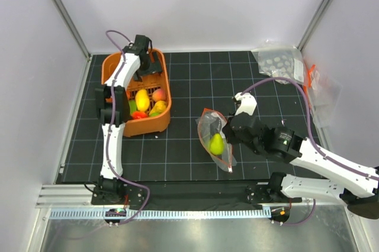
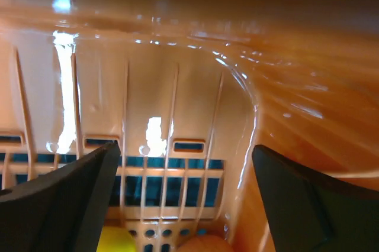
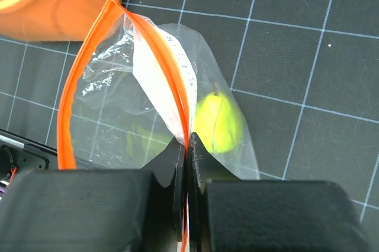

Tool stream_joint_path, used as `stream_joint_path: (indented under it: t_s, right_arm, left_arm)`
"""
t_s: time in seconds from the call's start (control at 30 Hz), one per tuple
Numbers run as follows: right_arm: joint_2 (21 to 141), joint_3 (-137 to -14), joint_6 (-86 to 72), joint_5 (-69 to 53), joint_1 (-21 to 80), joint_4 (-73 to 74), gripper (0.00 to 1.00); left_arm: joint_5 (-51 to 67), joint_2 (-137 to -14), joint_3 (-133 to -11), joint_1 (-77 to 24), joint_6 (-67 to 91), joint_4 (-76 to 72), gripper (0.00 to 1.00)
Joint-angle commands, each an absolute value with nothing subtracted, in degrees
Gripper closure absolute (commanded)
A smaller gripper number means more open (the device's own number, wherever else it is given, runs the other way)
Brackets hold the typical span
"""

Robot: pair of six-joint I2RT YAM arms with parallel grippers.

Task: Place the food in the zip-top bag and seal the zipper
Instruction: Move the bin to the center of the board, then pick up the fake vegetable from the bin.

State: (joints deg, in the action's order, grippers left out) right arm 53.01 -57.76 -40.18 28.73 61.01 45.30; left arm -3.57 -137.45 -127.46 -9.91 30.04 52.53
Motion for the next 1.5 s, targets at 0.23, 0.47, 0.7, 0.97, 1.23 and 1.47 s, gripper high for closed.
stream_joint_path:
  t_s: [0.23,0.47,0.7,0.97,1.23,1.47]
  right_arm:
    - [55.1,-58.8,-39.8,27.5,61.3,41.1,0.99]
    - [55.1,-58.6,-39.1,28.0,61.3,41.0,0.99]
    - [55.1,-58.7,-38.8,27.6,61.3,41.0,0.99]
    - [54.4,-58.5,-37.9,26.8,61.3,40.3,0.99]
    - [53.4,-57.6,-36.9,25.2,61.3,39.3,0.99]
    - [53.4,-57.2,-36.7,25.1,61.3,39.3,0.99]
  left_arm:
    - [-2.3,-127.0,-108.6,-11.7,35.4,47.4,0.57]
    - [-4.5,-103.6,-85.1,-13.2,38.0,36.9,0.61]
    - [-6.9,-84.0,-67.9,-15.7,37.4,33.1,0.62]
    - [-21.6,-83.0,-74.9,-15.5,31.4,48.4,0.0]
    - [-23.9,-91.8,-79.5,-10.9,30.5,54.7,0.0]
    - [-19.8,-100.0,-79.9,-8.6,30.0,55.6,0.02]
